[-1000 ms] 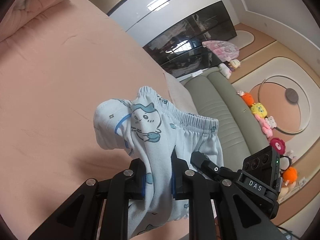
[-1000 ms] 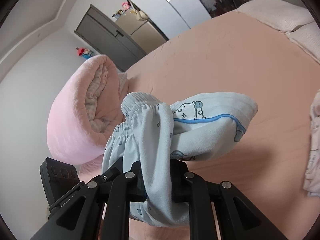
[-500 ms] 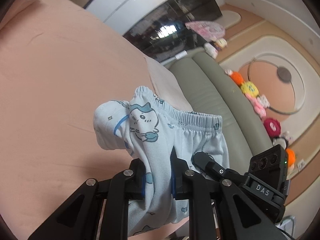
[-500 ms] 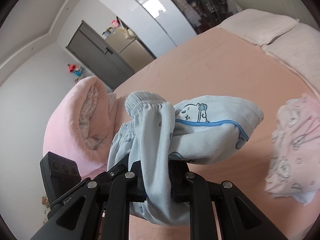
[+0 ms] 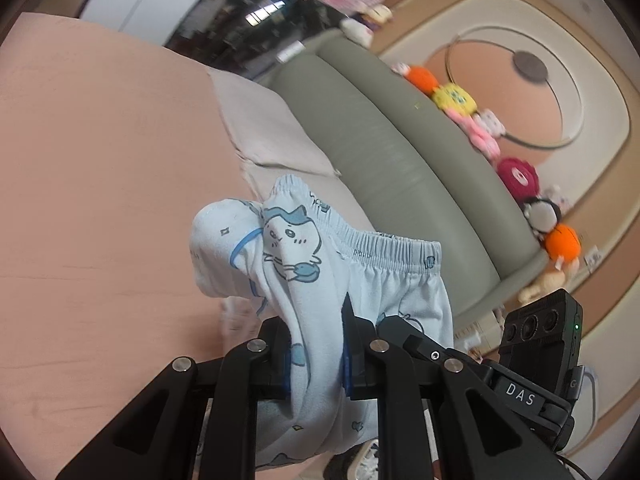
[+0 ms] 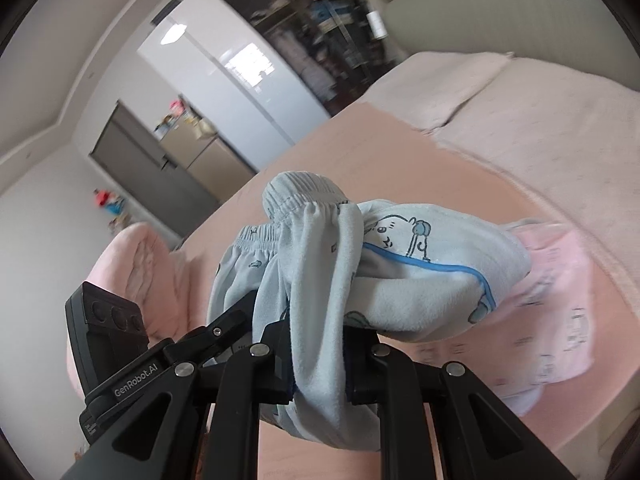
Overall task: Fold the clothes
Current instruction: 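Carry the folded pants with both grippers toward the pillows of the bed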
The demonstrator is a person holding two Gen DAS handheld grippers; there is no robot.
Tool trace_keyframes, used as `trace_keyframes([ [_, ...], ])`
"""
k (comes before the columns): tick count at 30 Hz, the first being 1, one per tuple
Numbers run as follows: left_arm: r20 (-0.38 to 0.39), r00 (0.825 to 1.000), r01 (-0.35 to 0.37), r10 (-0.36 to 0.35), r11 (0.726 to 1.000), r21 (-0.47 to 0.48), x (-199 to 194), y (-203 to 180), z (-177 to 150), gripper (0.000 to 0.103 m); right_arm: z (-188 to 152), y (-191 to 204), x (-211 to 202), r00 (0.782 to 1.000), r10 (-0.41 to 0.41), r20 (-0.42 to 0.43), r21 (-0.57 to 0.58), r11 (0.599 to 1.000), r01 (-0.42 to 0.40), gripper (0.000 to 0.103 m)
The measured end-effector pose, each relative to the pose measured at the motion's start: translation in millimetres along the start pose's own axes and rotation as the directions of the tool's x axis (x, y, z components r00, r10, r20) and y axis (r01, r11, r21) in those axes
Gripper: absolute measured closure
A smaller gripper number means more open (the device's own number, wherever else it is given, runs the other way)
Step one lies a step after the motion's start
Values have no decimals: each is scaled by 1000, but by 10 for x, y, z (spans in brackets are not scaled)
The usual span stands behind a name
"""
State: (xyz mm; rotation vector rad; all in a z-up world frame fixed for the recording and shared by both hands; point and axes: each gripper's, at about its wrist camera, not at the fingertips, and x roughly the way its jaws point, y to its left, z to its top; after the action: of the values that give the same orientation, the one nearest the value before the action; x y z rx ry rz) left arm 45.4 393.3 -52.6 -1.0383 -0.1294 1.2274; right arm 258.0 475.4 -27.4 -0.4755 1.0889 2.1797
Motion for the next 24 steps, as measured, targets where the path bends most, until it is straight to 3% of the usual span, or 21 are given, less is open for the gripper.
trace_keyframes([
  [9,-82,997,-3,14,991,132,448,-305,-10,88,83,-440,-306,997,-62,34,66,996,60,87],
  [19,-151,985,91,-85,995,29,822,-91,-35,88,75,-830,-293,992,-126,31,120,985,122,87],
  [24,-163,987,32,-7,988,153,992,-192,-117,88,45,-952,-221,985,-169,17,123,978,166,87],
])
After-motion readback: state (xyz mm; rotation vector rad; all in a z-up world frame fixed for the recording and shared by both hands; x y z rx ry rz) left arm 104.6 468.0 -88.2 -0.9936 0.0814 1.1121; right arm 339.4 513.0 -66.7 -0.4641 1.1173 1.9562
